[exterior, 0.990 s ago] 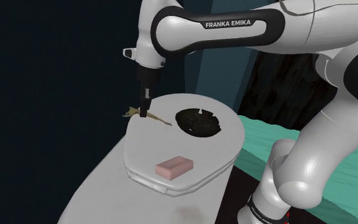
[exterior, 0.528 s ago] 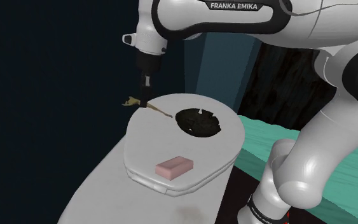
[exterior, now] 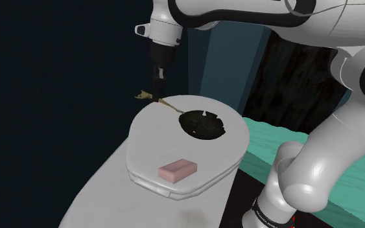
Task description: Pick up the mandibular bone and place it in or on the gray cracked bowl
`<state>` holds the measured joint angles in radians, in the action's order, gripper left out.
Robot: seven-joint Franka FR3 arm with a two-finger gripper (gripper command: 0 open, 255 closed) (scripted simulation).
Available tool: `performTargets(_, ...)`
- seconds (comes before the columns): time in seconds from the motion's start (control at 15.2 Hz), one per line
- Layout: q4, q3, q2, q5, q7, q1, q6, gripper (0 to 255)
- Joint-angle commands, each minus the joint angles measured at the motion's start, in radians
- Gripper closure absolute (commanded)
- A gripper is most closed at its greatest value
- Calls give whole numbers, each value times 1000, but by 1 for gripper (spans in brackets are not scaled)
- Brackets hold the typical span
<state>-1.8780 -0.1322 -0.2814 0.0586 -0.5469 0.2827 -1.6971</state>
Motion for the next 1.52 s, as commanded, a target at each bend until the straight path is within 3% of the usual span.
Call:
performTargets(0.0, -62, 20, -65, 4, -29, -7, 4, 255)
performTargets(0.66, -326, 143, -381, -26, -183, -49, 64, 255)
performTargets(1.45, -512, 143, -414, -25, -188, -49, -89, 255)
